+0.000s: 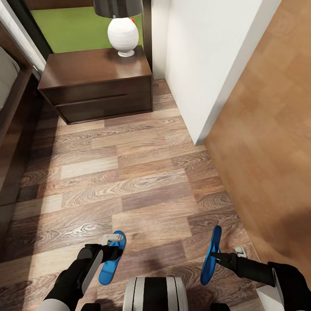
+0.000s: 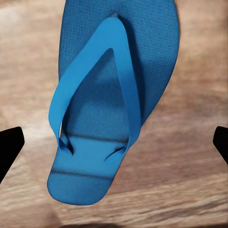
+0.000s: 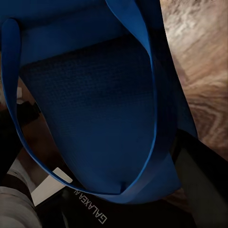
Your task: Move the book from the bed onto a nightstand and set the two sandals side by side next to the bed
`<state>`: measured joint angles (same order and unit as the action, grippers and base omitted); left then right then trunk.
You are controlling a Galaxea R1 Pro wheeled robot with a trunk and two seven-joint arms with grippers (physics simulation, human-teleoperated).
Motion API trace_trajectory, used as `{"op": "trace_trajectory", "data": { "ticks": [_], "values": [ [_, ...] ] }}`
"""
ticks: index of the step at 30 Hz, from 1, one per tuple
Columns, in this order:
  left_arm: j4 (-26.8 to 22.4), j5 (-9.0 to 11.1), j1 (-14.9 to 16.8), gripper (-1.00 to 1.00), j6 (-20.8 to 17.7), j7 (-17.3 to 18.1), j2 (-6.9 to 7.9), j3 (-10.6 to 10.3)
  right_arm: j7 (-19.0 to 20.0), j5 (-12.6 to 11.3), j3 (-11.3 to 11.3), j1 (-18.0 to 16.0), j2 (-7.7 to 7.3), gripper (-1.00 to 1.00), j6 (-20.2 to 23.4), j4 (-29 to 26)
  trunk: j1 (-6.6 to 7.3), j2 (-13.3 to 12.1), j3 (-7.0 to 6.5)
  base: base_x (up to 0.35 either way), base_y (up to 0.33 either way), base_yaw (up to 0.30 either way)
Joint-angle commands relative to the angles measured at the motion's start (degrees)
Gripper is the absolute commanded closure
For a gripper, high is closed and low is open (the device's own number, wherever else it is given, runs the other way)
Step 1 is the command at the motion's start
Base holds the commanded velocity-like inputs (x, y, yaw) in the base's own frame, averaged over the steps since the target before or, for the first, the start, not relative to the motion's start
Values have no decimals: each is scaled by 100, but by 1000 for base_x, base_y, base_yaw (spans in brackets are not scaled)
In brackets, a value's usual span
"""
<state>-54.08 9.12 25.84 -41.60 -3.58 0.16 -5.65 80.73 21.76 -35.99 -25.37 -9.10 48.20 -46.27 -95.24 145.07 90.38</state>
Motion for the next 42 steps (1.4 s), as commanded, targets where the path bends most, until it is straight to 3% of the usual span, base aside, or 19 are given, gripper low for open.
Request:
{"op": "trace_trajectory", "data": {
  "ticks": [1, 29, 34, 35, 36, 38, 40, 41, 42],
  "values": [
    [-6, 54, 2, -100, -24, -38, 2, -7, 55, 58, -22, -4, 4, 100, 53, -5, 1, 1, 3, 0, 0, 0],
    [-29, 81, 0, -100, -35, -9, 17, 7, 65, 47, -22, -7, -5, 100, 49, -5, 1, 1, 3, 0, 0, 0],
    [-63, 101, 3, -100, -40, 165, 108, 22, 65, 47, -22, -5, -6, 100, 49, -5, 1, 1, 3, 0, 0, 0],
    [-110, 110, 4, -100, -41, 560, 172, 36, 65, 47, -22, -5, -9, 100, 50, -5, 1, 1, 3, 0, 0, 0],
    [-140, 111, 3, -100, -41, 693, 203, 38, 65, 47, -22, -4, -8, 100, 50, -5, 1, 1, 3, 0, 0, 0],
    [-314, 114, 4, -100, -47, 1331, 424, 54, 65, 47, -22, -7, -9, 100, 52, -5, 1, 1, 3, 0, 0, 0],
    [-383, 116, 2, -100, -48, 1700, 566, 77, 65, 47, -22, -7, -11, 100, 51, -5, 1, 1, 3, 0, 0, 0],
    [-458, 117, 1, -100, -42, 2921, 930, 239, 65, 47, -22, -5, -8, 100, 51, -5, 1, 1, 3, 0, 0, 0],
    [-463, 108, 1, -100, -37, 3302, 1004, 322, 65, 47, -22, -4, -7, 100, 52, -5, 1, 1, 3, 0, 0, 0]
  ]
}}
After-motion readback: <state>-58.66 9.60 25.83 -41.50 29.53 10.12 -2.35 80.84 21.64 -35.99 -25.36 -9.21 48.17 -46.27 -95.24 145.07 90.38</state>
